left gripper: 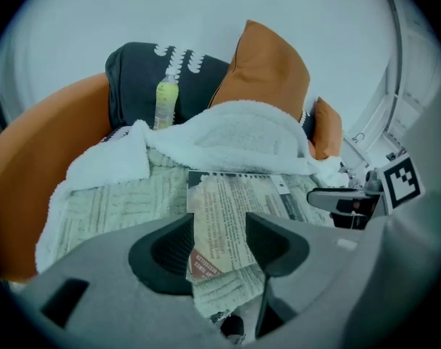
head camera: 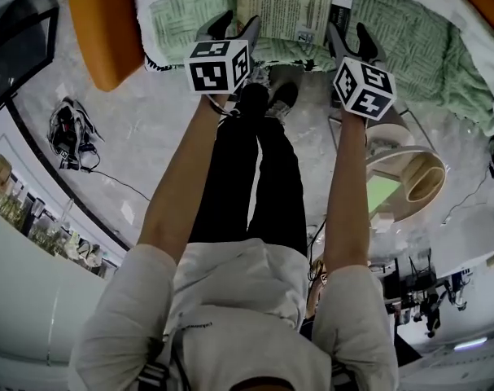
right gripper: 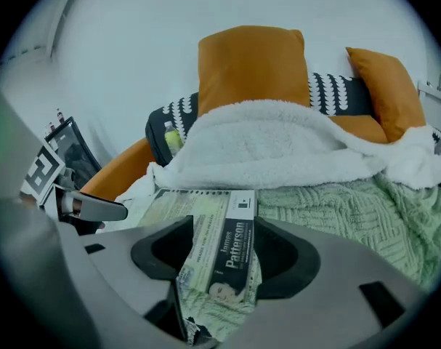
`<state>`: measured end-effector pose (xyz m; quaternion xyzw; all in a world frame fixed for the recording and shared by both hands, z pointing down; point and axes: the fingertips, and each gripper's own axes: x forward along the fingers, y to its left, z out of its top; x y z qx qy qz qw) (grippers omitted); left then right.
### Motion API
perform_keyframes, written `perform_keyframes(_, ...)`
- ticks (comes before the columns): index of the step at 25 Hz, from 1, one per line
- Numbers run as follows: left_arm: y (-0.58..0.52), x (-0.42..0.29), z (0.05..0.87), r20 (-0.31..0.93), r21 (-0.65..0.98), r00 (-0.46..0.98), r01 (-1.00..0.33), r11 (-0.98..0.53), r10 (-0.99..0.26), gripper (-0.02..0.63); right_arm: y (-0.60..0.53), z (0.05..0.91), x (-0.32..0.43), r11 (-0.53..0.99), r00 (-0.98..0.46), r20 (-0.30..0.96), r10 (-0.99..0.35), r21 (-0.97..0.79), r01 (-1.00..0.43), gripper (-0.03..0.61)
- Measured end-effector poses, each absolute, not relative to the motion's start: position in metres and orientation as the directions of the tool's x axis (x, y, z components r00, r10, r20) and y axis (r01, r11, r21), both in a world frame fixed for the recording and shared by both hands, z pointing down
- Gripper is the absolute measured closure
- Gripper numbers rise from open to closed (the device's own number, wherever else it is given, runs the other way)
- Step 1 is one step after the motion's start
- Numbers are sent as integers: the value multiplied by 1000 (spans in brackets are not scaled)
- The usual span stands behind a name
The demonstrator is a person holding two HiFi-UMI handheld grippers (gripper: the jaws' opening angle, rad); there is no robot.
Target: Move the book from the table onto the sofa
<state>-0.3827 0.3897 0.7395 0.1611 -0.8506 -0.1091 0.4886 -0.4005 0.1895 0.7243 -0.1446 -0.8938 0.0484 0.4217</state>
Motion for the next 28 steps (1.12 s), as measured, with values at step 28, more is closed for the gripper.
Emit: perform_keyframes(28,376,-202,500,727,225,-591,-276,934,-350,391,223,506,-226,945,-711,633,307,-110,309,333)
